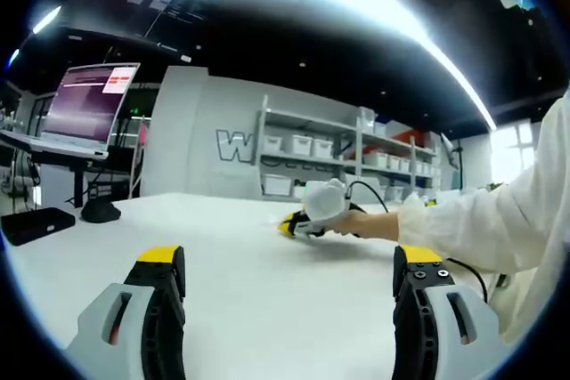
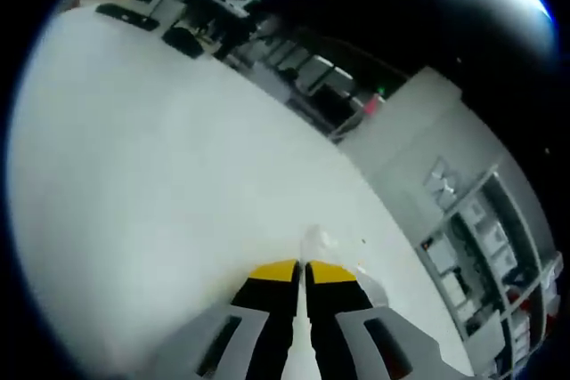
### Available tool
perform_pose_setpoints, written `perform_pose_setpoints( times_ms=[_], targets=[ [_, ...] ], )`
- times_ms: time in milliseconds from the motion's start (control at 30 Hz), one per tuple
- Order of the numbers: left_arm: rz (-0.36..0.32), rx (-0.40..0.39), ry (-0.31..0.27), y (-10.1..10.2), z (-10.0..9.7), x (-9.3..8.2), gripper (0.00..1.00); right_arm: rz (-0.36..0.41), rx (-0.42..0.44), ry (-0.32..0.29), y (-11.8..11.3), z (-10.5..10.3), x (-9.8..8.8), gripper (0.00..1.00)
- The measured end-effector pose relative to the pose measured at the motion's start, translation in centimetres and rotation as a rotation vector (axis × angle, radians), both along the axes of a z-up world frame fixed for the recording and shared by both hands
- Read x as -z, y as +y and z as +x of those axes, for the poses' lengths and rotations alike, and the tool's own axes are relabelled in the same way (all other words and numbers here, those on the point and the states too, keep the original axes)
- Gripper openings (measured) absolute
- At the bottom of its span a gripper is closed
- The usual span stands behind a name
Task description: Open the resealable bag by pulling the two sides of the seal apart until the entire bag opening is separated and visibly accessible.
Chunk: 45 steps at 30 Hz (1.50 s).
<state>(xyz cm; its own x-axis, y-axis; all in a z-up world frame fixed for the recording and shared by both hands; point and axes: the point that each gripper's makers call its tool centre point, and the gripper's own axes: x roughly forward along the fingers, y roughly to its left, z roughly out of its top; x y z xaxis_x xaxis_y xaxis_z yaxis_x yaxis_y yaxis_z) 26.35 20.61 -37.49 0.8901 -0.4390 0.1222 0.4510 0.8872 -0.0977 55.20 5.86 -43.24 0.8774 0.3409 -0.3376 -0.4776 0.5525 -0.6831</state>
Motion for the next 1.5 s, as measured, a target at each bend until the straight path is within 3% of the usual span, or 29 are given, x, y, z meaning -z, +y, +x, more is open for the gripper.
perform_pose_setpoints(
  times_ms=[333,800,1133,1500],
  targets=[
    [0.004,-0.001,0.0,-0.1,0.2,0.0,0.96,0.062,0.024,0.022,0.0,0.3,0.1,0.0],
    [0.009,0.005,0.003,-0.5,0.1,0.3,0.96,0.046,0.036,-0.057,-1.1,0.3,-1.4,0.0],
    [0.016,0.009,0.002,-0.6,0.0,0.3,0.96,0.05,0.053,-0.065,-2.0,0.5,-1.6,0.0],
    [0.024,0.016,-0.006,-0.9,-0.2,-0.1,0.96,0.066,0.076,-0.147,-3.2,0.4,-5.0,0.0]
  ],
)
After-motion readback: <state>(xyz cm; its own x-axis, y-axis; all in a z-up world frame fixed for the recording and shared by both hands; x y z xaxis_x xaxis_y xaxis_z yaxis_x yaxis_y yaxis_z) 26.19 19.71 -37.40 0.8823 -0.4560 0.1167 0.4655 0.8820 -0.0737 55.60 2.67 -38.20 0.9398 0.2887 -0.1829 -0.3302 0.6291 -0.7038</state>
